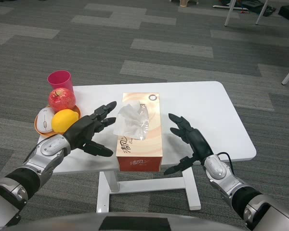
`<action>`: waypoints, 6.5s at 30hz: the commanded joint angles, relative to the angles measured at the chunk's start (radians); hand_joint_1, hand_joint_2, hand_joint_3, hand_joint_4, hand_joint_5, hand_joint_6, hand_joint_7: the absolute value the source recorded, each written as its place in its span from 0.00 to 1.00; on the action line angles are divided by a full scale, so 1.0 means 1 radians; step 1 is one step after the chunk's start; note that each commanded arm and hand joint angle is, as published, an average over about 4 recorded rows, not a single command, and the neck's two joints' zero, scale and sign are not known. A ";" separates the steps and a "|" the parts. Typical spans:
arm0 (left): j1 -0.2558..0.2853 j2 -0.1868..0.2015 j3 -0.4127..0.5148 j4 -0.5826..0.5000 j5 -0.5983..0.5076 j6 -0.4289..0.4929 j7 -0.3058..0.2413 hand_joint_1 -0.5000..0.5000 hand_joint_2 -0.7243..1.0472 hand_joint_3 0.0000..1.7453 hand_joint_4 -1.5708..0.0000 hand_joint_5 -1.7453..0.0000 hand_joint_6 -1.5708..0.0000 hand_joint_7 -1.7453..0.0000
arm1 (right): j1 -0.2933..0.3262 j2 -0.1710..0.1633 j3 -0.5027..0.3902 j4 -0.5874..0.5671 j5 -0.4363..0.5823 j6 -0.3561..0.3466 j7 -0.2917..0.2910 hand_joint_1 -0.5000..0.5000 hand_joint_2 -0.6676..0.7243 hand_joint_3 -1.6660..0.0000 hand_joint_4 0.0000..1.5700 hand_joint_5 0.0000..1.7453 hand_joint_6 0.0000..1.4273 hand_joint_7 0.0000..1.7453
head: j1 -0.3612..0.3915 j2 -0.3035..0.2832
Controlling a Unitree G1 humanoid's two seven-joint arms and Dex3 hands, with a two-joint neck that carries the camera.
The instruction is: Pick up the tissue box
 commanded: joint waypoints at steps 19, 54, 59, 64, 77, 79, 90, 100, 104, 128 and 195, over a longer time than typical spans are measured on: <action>0.001 0.000 -0.003 0.039 0.068 0.014 -0.009 1.00 0.93 0.05 1.00 0.71 1.00 1.00 | -0.082 0.047 0.064 0.121 0.004 0.002 -0.004 0.12 0.64 0.87 0.00 0.00 0.00 0.04 | -0.001 0.003; 0.004 -0.089 0.034 0.051 0.122 0.087 -0.005 1.00 1.00 0.07 1.00 0.54 1.00 1.00 | -0.190 0.112 0.154 0.225 0.004 0.010 -0.078 0.10 0.64 0.86 0.00 0.00 0.00 0.04 | -0.009 0.010; 0.010 -0.103 0.059 0.051 0.117 0.093 0.011 1.00 1.00 0.10 1.00 0.51 1.00 1.00 | -0.194 0.116 0.167 0.225 0.003 0.010 -0.094 0.08 0.64 0.86 0.00 0.00 0.00 0.04 | -0.012 0.012; 0.017 -0.120 0.073 0.051 0.094 0.093 0.030 1.00 1.00 0.05 1.00 0.47 1.00 1.00 | -0.198 0.118 0.179 0.225 0.003 0.010 -0.109 0.08 0.64 0.86 0.00 0.00 0.00 0.04 | -0.014 0.013; 0.030 -0.135 0.106 0.032 0.094 0.093 0.034 1.00 1.00 0.07 1.00 0.47 1.00 1.00 | -0.200 0.118 0.180 0.203 0.003 0.008 -0.128 0.08 0.64 0.86 0.00 0.00 0.00 0.04 | -0.012 0.020; 0.034 -0.135 0.110 0.022 0.093 0.092 0.034 1.00 1.00 0.05 1.00 0.47 1.00 1.00 | -0.200 0.118 0.178 0.196 0.003 0.008 -0.128 0.08 0.64 0.86 0.00 0.00 0.00 0.04 | -0.011 0.021; 0.052 -0.133 0.131 -0.047 0.076 0.095 0.034 1.00 1.00 0.06 1.00 0.47 1.00 1.00 | -0.200 0.115 0.168 0.150 0.003 0.005 -0.137 0.08 0.57 0.86 0.05 0.00 0.00 0.04 | -0.008 0.026; 0.070 -0.128 0.166 -0.151 0.066 0.115 0.034 1.00 1.00 0.07 1.00 0.47 1.00 1.00 | -0.200 0.111 0.165 0.111 0.003 0.001 -0.146 0.08 0.55 0.86 0.09 0.00 0.01 0.04 | -0.002 0.032; 0.073 -0.124 0.169 -0.186 0.050 0.125 0.034 1.00 1.00 0.06 1.00 0.50 1.00 1.00 | -0.200 0.110 0.163 0.104 0.003 0.000 -0.149 0.08 0.55 0.86 0.11 0.00 0.02 0.04 | -0.002 0.034; 0.094 -0.072 0.197 -0.382 0.023 0.196 0.034 1.00 1.00 0.09 1.00 0.47 1.00 1.00 | -0.189 0.086 0.153 -0.006 0.003 -0.001 -0.157 0.04 0.50 0.86 0.13 0.00 0.02 0.04 | 0.004 0.042; 0.107 -0.053 0.218 -0.474 0.019 0.207 0.046 1.00 1.00 0.07 1.00 0.47 1.00 1.00 | -0.180 0.080 0.137 -0.068 0.004 -0.001 -0.171 0.04 0.53 0.86 0.15 0.00 0.02 0.04 | 0.006 0.041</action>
